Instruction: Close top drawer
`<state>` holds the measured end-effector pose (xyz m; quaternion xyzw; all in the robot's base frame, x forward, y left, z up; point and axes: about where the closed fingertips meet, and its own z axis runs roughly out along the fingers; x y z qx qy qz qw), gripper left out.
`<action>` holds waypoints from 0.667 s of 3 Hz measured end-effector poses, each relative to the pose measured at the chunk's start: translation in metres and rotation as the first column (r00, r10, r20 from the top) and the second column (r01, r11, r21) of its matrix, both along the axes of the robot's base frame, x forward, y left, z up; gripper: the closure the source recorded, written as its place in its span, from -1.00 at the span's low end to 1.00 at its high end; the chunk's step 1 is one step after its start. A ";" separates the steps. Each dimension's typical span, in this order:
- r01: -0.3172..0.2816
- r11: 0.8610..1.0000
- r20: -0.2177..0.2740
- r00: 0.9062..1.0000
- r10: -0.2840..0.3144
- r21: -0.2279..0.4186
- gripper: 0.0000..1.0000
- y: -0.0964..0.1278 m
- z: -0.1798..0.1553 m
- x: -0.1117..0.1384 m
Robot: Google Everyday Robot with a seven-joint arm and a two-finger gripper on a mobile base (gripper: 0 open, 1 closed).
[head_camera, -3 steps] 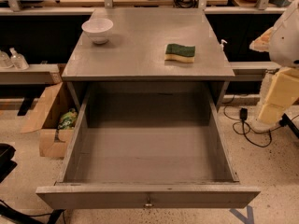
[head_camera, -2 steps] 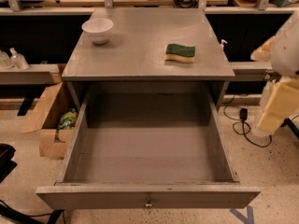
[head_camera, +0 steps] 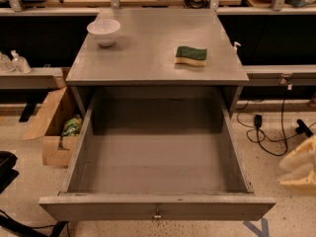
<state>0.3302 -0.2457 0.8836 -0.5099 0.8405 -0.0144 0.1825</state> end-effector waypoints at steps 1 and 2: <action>0.039 0.999 -0.043 0.998 -0.038 0.023 0.74 -0.007 -0.047 -0.028; 0.044 0.998 -0.112 0.993 -0.040 0.035 1.00 -0.012 -0.099 -0.035</action>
Offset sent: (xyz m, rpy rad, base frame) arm -0.0393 -0.0188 -0.1460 0.0464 0.1740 -0.0423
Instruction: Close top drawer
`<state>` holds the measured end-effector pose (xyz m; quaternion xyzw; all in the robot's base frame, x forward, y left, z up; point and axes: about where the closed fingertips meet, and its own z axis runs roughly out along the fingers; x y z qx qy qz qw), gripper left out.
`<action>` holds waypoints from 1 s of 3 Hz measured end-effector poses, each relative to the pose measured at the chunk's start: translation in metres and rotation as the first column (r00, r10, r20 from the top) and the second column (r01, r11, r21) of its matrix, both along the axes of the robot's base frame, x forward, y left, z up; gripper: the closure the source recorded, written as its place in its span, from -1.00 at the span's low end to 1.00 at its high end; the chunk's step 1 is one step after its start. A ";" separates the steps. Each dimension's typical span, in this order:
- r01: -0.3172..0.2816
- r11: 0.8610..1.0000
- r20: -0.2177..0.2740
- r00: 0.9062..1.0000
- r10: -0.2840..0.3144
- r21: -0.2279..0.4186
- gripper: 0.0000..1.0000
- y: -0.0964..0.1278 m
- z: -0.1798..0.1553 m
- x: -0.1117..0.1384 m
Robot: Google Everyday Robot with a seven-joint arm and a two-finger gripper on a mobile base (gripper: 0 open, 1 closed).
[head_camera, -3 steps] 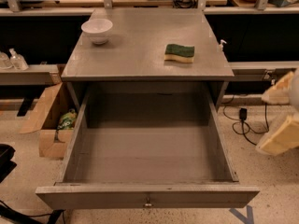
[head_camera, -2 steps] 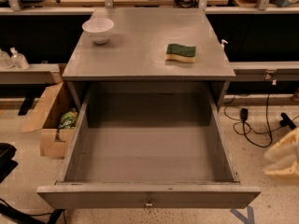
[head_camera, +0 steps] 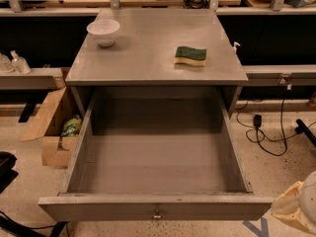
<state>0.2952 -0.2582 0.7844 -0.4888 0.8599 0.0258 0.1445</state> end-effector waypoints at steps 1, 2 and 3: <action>0.000 1.000 0.000 1.000 0.000 0.000 1.00 0.000 0.000 0.000; 0.001 0.999 -0.052 0.999 0.002 0.053 1.00 0.009 -0.037 -0.011; -0.015 0.993 -0.094 0.995 0.026 0.121 1.00 0.022 -0.089 -0.021</action>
Offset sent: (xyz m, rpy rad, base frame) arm -0.0313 0.0267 -0.1054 0.1559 0.1511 0.0000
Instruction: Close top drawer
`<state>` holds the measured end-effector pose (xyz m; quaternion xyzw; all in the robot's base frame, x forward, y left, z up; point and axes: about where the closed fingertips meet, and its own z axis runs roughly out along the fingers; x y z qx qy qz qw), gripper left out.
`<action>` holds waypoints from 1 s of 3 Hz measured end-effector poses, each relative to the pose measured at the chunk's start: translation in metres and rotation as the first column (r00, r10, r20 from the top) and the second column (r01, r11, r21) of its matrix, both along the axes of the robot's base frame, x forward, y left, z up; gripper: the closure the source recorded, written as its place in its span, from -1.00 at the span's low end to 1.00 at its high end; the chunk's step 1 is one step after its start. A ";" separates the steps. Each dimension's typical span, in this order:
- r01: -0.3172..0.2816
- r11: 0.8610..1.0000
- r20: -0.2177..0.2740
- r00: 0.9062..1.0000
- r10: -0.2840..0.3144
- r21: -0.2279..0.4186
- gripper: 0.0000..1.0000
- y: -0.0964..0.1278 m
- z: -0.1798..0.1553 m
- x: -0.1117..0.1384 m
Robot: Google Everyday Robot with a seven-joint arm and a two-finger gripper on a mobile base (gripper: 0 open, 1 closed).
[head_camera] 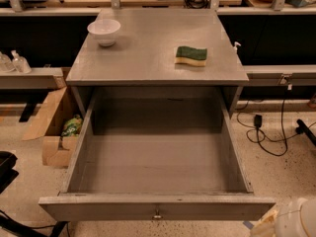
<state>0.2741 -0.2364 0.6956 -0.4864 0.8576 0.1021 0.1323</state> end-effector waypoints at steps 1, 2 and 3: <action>-0.039 0.997 -0.003 0.999 0.039 0.060 1.00 0.013 -0.044 0.001; -0.079 0.992 0.003 0.997 0.079 0.103 1.00 0.027 -0.079 0.011; -0.114 0.984 0.021 0.993 0.112 0.134 1.00 0.039 -0.104 0.029</action>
Offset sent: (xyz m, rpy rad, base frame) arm 0.0340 0.0485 -0.1361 0.1719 -0.0022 0.1348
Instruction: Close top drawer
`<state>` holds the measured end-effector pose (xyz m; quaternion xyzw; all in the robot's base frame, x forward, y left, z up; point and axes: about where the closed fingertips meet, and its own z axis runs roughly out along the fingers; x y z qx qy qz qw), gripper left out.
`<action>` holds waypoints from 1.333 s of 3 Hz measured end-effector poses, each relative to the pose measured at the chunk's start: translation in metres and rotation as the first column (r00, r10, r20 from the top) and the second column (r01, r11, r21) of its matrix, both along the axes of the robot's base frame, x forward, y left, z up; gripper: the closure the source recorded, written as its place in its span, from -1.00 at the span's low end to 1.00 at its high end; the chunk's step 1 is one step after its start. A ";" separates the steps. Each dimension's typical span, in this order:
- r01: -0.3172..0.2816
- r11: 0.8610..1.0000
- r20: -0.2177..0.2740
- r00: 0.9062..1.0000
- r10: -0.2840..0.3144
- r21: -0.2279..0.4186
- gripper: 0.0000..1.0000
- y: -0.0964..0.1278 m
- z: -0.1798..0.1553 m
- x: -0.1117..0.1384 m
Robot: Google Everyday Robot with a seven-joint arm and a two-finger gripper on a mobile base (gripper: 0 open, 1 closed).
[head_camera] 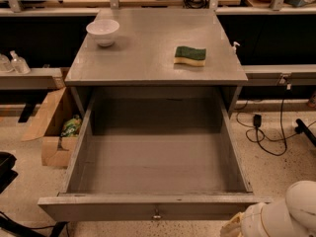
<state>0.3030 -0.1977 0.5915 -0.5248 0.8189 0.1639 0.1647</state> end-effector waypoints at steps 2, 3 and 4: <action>-0.032 0.999 0.040 0.999 0.031 0.025 1.00 0.008 -0.006 0.027; -0.054 0.998 0.077 0.996 0.051 0.034 1.00 0.014 -0.001 0.051; -0.076 0.996 0.116 0.991 0.069 0.053 1.00 0.022 0.004 0.081</action>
Offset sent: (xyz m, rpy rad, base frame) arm 0.0952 0.0207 0.0065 0.0512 -0.1446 0.0912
